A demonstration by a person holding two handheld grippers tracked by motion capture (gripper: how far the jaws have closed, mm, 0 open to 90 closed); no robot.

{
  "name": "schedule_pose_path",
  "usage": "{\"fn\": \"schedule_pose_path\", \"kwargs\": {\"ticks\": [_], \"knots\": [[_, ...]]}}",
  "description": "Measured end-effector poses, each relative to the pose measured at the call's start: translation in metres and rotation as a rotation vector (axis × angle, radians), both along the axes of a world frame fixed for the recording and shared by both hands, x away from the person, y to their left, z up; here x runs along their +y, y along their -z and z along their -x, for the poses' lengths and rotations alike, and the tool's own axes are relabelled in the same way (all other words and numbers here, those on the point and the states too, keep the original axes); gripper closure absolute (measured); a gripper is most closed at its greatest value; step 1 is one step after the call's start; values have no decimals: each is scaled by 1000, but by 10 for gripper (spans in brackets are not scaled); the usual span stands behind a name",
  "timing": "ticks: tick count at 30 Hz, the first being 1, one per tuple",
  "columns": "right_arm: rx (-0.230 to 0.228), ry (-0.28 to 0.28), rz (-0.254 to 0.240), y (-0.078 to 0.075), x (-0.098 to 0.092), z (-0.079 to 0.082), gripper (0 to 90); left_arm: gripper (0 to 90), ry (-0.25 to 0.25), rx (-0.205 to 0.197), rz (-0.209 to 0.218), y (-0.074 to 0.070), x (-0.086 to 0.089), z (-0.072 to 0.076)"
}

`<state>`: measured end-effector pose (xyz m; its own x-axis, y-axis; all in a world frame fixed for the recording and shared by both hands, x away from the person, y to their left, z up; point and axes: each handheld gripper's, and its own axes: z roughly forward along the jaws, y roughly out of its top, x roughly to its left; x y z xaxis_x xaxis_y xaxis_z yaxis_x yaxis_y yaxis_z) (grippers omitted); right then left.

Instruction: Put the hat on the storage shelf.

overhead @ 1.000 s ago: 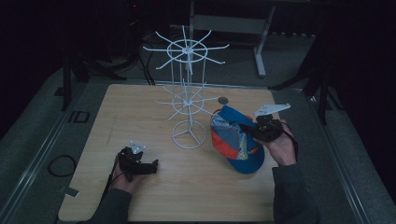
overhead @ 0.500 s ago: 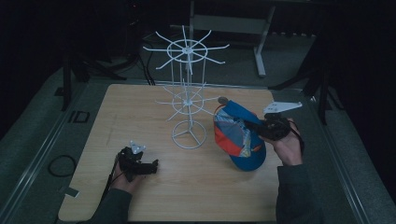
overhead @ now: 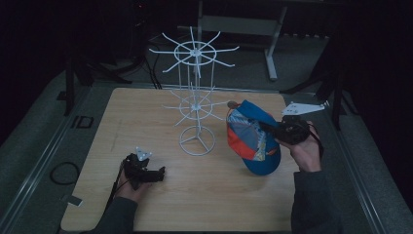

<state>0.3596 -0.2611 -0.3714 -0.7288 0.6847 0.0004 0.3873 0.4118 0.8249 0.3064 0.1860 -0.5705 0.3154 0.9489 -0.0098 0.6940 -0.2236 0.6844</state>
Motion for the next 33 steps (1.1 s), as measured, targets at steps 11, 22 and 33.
{"fn": "schedule_pose_path", "kwargs": {"ticks": [11,22,33], "knots": [[-28,11,-26,-13,-4,5,881,1,0,0,1,0,0,0],[-44,5,-51,-21,-3,9,881,1,0,0,0,0,0,0],[-67,1,-70,-31,-3,13,881,1,-1,0,1,0,0,0]]}}
